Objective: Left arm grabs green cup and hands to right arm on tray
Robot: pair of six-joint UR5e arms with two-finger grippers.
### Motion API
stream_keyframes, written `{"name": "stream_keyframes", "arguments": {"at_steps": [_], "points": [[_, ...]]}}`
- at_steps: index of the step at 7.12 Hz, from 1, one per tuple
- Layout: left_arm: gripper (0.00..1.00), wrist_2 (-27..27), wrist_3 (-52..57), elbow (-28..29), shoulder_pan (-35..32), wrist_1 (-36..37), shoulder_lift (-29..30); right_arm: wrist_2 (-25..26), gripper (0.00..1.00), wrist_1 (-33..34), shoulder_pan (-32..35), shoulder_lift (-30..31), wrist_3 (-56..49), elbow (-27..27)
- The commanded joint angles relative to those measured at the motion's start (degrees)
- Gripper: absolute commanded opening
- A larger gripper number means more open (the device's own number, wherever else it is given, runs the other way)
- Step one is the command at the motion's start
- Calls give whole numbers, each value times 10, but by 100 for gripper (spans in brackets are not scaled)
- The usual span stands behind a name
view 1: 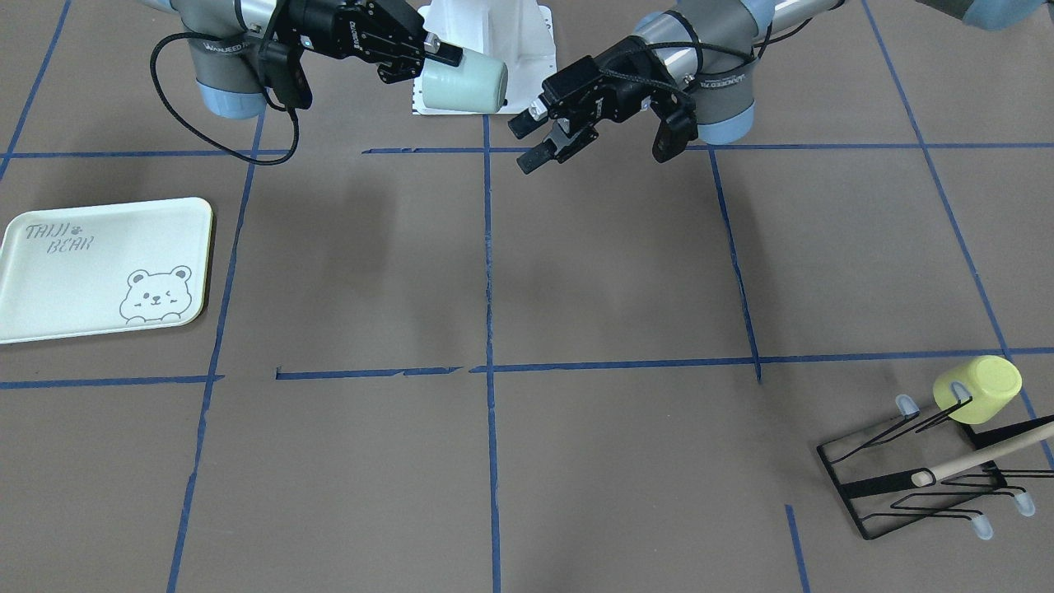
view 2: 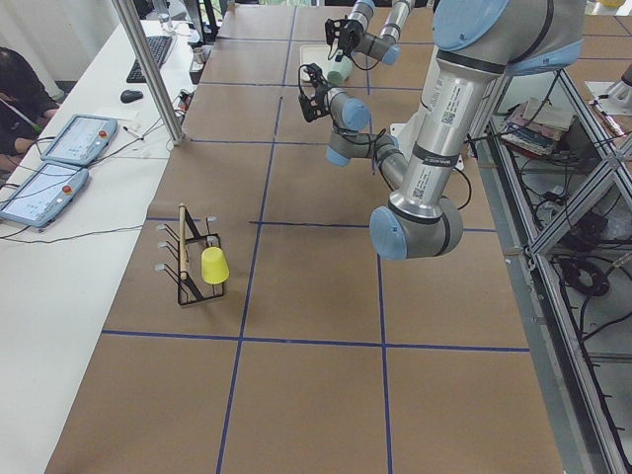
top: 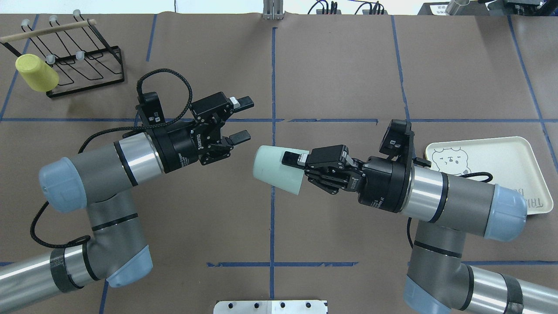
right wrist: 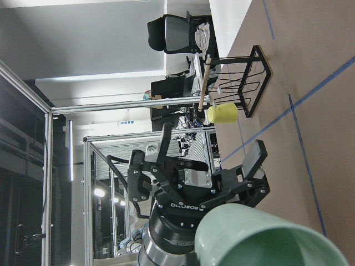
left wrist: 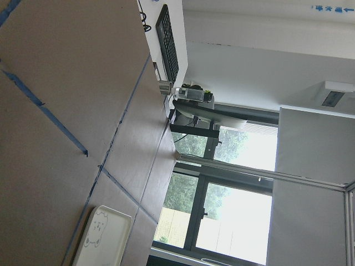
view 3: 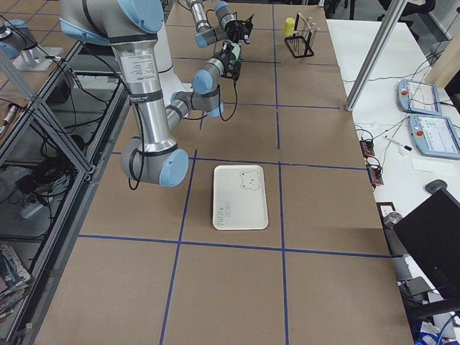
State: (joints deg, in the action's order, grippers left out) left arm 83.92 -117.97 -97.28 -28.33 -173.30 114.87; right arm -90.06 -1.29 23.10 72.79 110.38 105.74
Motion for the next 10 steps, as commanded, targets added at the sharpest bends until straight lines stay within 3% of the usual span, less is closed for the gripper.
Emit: {"name": "stream_keyframes", "arguments": {"at_steps": [1,3,4,6,8,9,10], "points": [[100,44,24,10,-52,104,-1,-77,0,98,60,-2,0,2],[100,211,132,6,-140,227,-5,-241,0,247,174,-6,-15,3],[100,289,194,1,-188,307,-7,-310,0,346,213,-24,-81,4],[100,456,362,-13,-323,415,-40,-402,0,567,285,-41,-213,15],[100,542,537,-16,-400,471,-95,-405,0,785,319,-37,-407,45],[100,544,650,-22,-414,487,-148,-405,0,909,345,-34,-525,76],[100,544,732,-26,-428,529,-180,-401,0,991,368,-26,-627,96]]}}
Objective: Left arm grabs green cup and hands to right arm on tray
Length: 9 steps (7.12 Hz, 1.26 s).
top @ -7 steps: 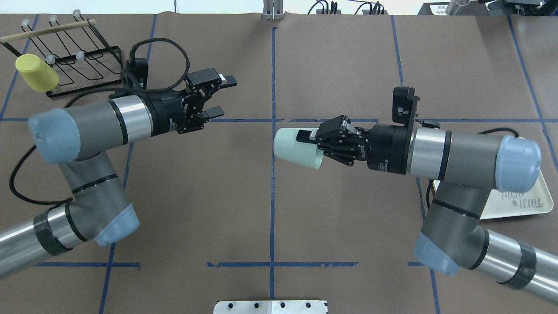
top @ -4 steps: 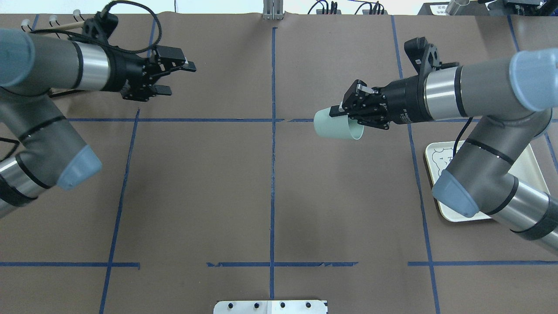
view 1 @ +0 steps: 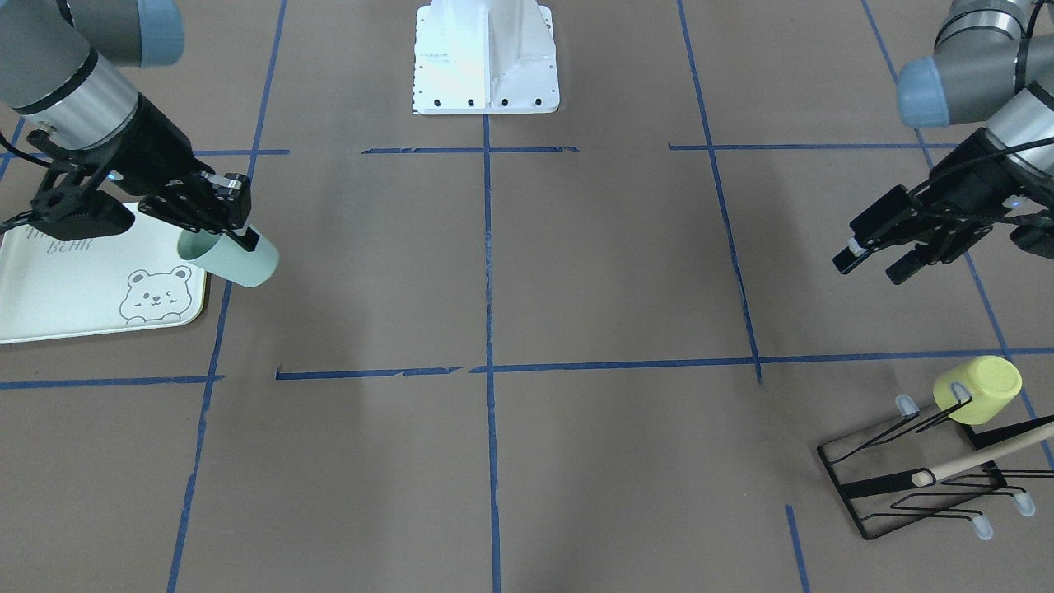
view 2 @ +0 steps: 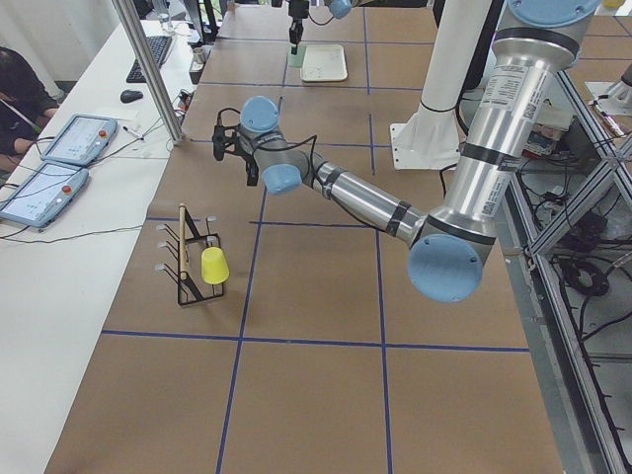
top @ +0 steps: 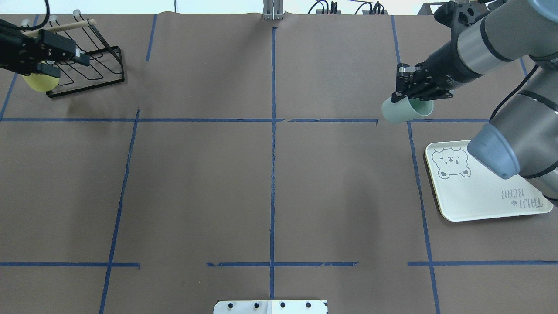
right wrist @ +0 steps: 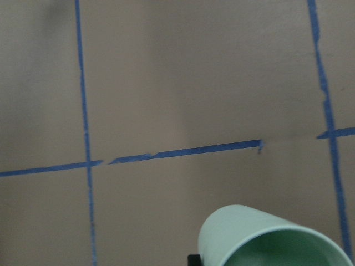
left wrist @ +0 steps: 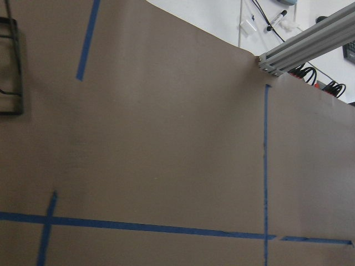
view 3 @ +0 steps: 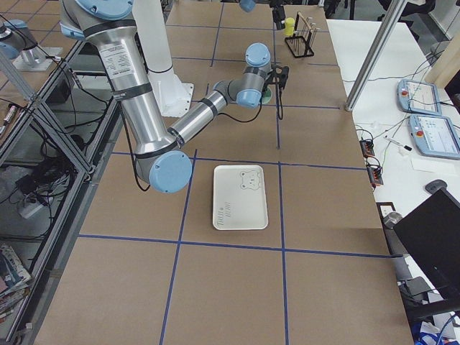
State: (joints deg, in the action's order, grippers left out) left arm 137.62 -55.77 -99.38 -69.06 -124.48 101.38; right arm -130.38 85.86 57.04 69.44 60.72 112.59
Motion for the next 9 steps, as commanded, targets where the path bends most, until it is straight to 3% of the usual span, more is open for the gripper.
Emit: {"name": "stream_keyframes", "arguments": {"at_steps": [1,3,4,5,7,8,9], "points": [[100,6,223,-16,-43,122,-56,6,0,161,46,29,-207,41],[100,-7,445,-47,-82,346,-56,4,0,157,82,103,-322,56],[100,-63,527,-60,-111,412,-58,0,0,157,93,123,-346,56],[100,-69,602,-57,-127,449,-89,0,0,157,100,140,-364,58],[100,-49,627,-50,-186,418,-157,0,0,123,109,192,-370,72],[100,-26,626,-49,-189,372,-208,0,0,94,109,218,-366,71],[100,-23,602,-50,-193,347,-223,1,0,87,109,240,-366,71]]}}
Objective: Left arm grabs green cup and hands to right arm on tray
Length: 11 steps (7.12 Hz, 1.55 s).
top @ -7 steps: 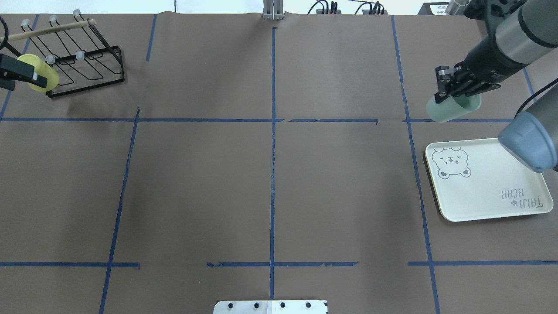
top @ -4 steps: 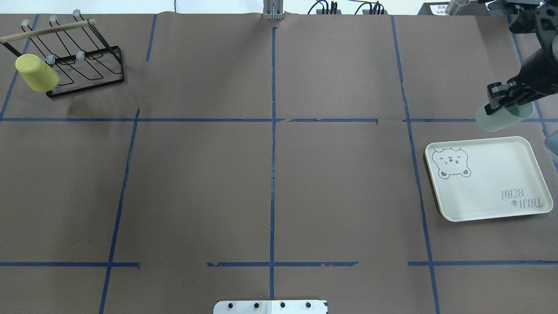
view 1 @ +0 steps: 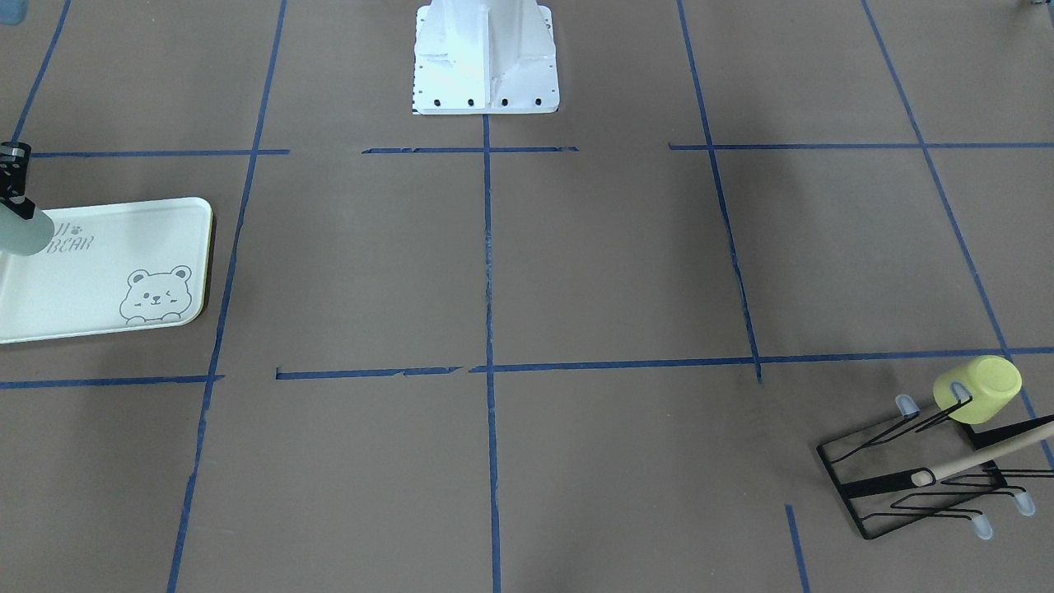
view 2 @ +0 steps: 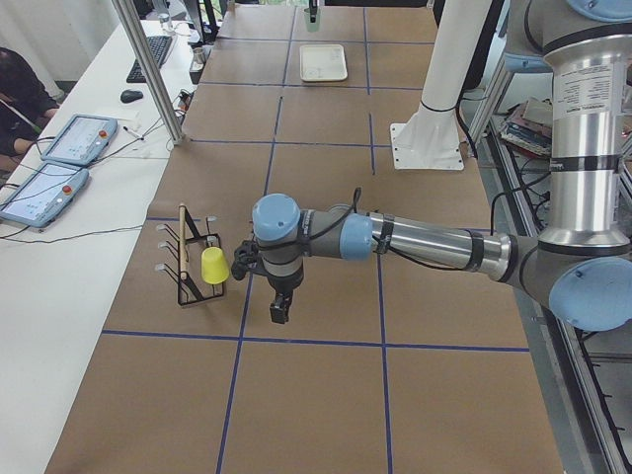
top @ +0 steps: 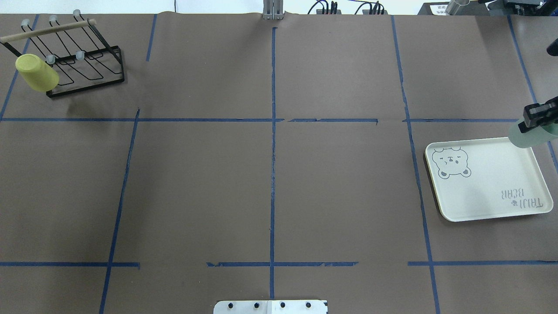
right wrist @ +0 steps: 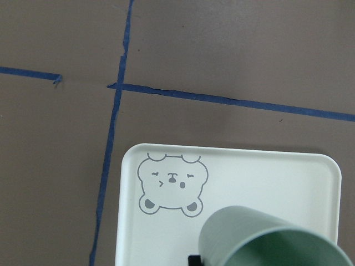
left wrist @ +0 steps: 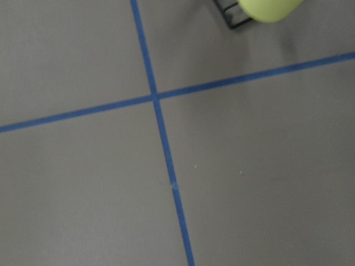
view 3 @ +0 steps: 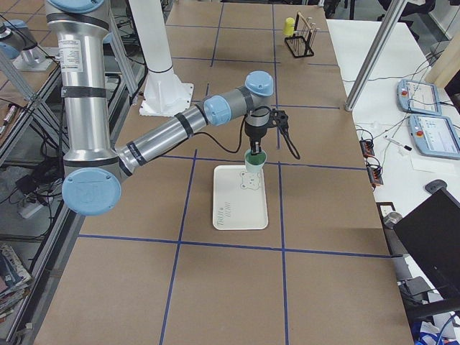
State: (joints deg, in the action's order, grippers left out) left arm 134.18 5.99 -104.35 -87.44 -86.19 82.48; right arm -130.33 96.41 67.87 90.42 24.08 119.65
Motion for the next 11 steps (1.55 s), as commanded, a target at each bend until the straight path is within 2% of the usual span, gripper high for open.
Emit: {"name": "stream_keyframes", "arguments": {"at_steps": [1,2,3,4,5,6,7,10,11], "points": [[100,12,-21,-6,-9,-36,-34,3,0,-19,0,41,3,-5],[100,12,-24,-5,-9,-36,-33,5,0,-23,-1,41,17,-9],[100,12,-24,-7,-9,-36,-33,16,0,-70,-3,50,55,-25],[100,12,-24,-6,-9,-36,-33,23,0,-142,-22,57,102,-49],[100,13,-24,-6,-9,-37,-33,45,0,-182,-52,58,148,-63],[100,13,-24,-8,-9,-36,-34,82,0,-193,-94,58,187,-65],[100,13,-21,0,-9,-37,-33,96,0,-193,-121,58,206,-69],[100,13,-21,0,-9,-37,-33,132,0,-194,-168,56,245,-79],[100,13,-20,1,-9,-37,-32,133,1,-214,-170,56,245,-98]]}}
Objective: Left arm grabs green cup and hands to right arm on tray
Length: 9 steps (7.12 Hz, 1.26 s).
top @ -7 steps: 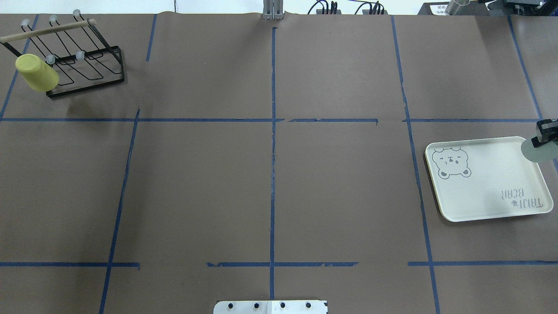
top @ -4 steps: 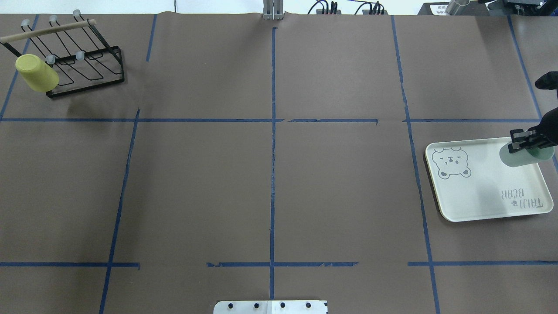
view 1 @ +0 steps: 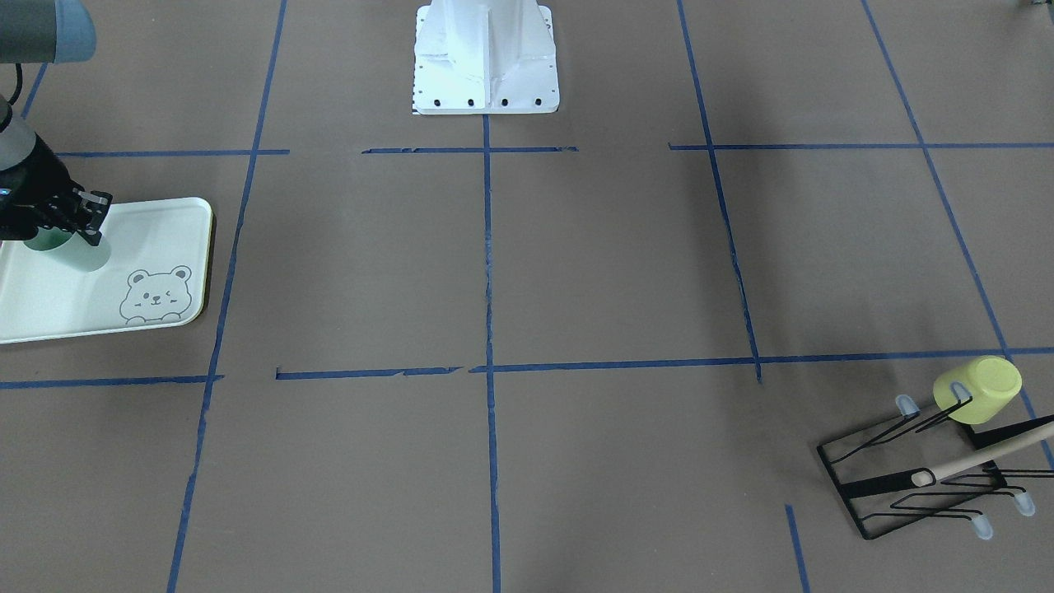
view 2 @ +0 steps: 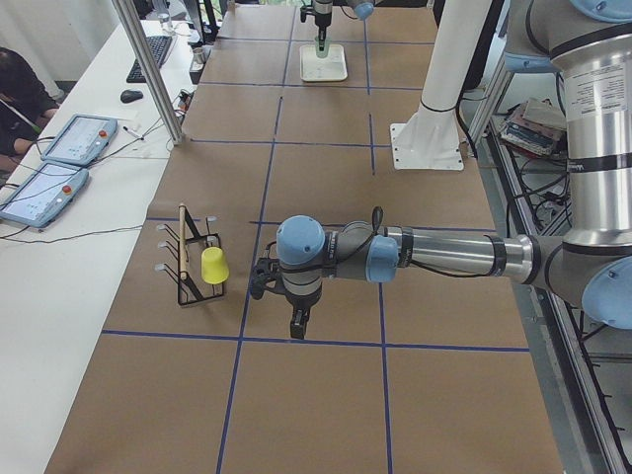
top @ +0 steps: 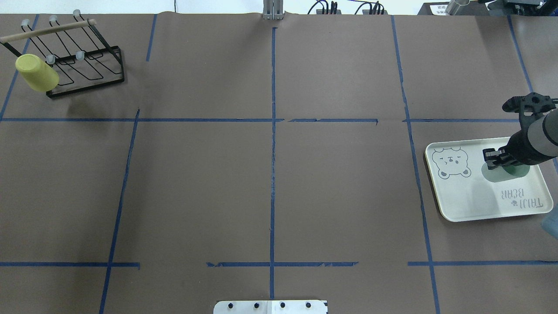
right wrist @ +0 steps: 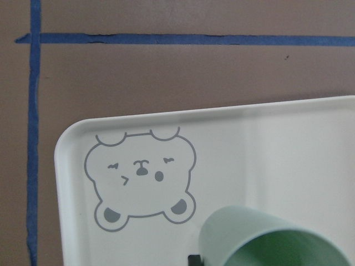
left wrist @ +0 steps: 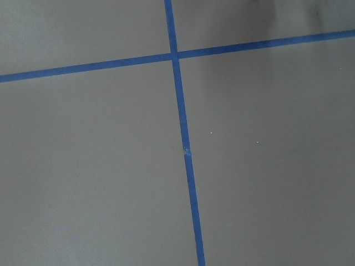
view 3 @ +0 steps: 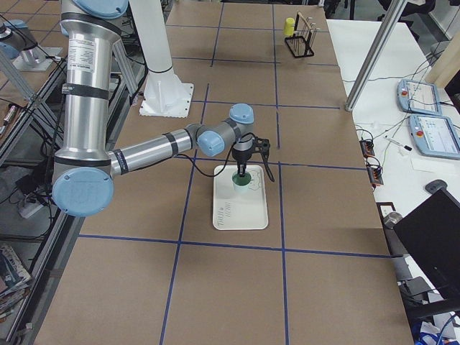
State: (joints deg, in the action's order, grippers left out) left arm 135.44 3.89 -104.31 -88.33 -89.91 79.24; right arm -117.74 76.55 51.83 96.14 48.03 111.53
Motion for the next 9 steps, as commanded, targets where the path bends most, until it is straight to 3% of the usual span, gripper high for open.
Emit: {"name": "stream_keyframes", "arguments": {"at_steps": [1,2,3,4,5,8,9], "points": [[100,0,0,0,0,0,0,8,1,-59,-10,-1,8,-46],[100,0,0,-1,0,0,0,8,3,-74,-9,-2,9,-52],[100,0,0,-1,0,0,0,8,20,-75,-10,-3,9,-56],[100,0,0,-2,0,0,1,8,79,-76,-11,-5,9,-61],[100,0,-1,-2,0,0,1,8,100,-76,-11,-5,9,-59],[100,0,-1,-2,0,0,1,-13,100,-65,19,-3,-10,-26],[100,0,-1,-3,0,0,2,-52,100,-45,62,-1,-72,-25]]}}
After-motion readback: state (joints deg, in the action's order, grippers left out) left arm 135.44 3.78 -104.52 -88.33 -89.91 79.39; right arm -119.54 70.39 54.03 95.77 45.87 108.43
